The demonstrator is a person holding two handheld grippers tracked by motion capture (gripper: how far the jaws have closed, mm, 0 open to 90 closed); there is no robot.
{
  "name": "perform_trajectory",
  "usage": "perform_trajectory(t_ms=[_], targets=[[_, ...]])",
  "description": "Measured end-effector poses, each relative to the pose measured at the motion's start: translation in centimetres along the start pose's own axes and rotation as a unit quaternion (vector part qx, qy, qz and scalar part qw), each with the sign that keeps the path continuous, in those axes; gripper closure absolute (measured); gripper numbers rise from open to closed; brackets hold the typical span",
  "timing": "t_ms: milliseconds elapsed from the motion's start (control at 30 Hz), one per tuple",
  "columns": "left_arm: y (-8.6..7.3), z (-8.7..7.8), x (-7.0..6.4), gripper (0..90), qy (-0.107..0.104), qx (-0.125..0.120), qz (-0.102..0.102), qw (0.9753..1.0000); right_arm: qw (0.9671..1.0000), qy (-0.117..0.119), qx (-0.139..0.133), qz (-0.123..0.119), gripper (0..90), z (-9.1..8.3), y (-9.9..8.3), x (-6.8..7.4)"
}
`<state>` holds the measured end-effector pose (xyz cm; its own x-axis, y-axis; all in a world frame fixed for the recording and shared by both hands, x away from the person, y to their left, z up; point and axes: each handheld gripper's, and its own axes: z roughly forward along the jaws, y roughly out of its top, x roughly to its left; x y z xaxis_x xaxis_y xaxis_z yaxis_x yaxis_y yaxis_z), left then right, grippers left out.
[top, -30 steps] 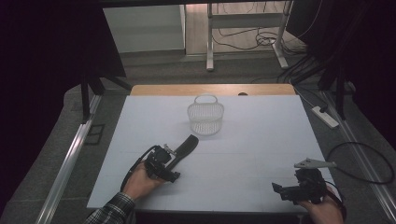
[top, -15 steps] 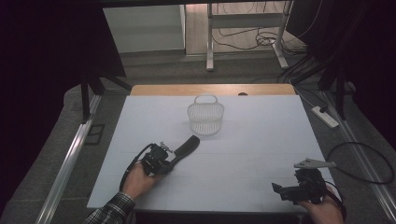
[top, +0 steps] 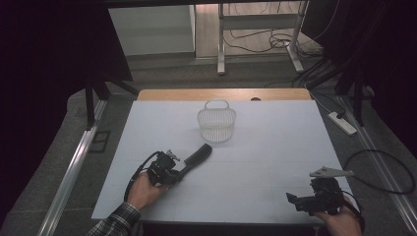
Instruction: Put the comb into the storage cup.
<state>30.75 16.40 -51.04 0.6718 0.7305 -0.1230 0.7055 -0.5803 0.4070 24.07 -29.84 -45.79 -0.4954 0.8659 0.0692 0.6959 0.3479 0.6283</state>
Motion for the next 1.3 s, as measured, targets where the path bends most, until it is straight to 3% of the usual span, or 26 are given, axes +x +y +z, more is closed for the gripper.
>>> perform_trajectory(t_ms=[133,267,467,567,833,1167,1300], targets=[[-0.2,-0.6,-0.2,71.7,-0.004,-0.017,0.005,0.9998,1.0000,-0.001,-0.001,0.000,0.1,0.0,0.0,0.0],[-0.4,-1.2,-0.5,71.7,-0.020,-0.041,0.011,0.9989,1.0000,0.000,-0.001,-0.001,0.0,0.0,0.0,0.0],[-0.5,-1.9,-0.8,71.7,-0.021,-0.064,0.021,0.9975,1.0000,0.002,-0.004,-0.003,0.0,-0.1,0.0,0.1],[-0.6,-2.5,-1.1,71.7,-0.021,-0.086,0.030,0.9956,0.9999,0.003,-0.009,-0.008,0.0,-0.2,-0.1,0.2],[-0.7,-3.5,-1.7,71.7,-0.020,-0.118,0.044,0.9918,0.9996,0.001,-0.029,-0.008,0.0,-0.6,-0.2,0.2],[-0.8,-4.1,-2.0,71.6,-0.024,-0.142,0.052,0.9882,0.9986,0.013,-0.043,-0.027,0.0,-0.8,-0.2,0.5],[-0.8,-4.5,-2.3,71.6,-0.026,-0.154,0.059,0.9859,0.9968,0.022,-0.067,-0.038,0.0,-1.0,-0.1,0.8]])
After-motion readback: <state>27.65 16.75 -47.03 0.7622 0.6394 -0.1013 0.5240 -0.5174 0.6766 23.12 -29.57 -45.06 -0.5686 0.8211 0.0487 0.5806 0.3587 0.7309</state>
